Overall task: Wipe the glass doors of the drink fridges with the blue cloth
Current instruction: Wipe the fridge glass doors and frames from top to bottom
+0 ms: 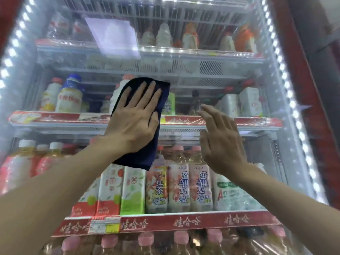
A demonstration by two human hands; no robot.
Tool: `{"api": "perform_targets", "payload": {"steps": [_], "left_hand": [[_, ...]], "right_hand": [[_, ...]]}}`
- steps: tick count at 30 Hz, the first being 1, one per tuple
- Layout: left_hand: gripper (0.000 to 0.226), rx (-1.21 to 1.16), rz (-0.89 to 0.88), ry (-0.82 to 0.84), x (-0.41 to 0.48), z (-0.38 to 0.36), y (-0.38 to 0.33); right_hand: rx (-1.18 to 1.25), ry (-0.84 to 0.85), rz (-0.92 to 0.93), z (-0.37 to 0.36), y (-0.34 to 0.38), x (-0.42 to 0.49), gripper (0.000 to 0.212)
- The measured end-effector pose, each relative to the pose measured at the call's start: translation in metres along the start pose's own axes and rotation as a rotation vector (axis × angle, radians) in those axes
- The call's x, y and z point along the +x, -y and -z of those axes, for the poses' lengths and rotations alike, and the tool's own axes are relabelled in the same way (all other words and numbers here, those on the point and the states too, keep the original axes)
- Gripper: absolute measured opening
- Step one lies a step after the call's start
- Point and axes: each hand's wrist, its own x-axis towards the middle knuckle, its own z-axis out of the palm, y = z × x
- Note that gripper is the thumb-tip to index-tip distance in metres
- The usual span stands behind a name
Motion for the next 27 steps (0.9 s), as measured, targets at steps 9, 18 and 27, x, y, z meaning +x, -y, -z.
{"api": "perform_targets", "payload": {"steps": [9,18,27], "left_hand": [[0.060,-0.021,-0.340,0.059,-0.074,-0.013,-0.084],[0.065,0.024,-0.054,0.004,0.029,-0.007,-0.095],[0.059,-0.014,-0.216,-0.051,-0.047,-0.024,-0.132]], "right_hand": [[0.246,-0.002,0.008,0.026,-0.030,-0.001,0.047],[0.041,0.028,0.066,0.030,-0.068,-0.024,0.051],[0.330,-0.082,-0.069,0.038,-0.072,-0.022,0.032]]}}
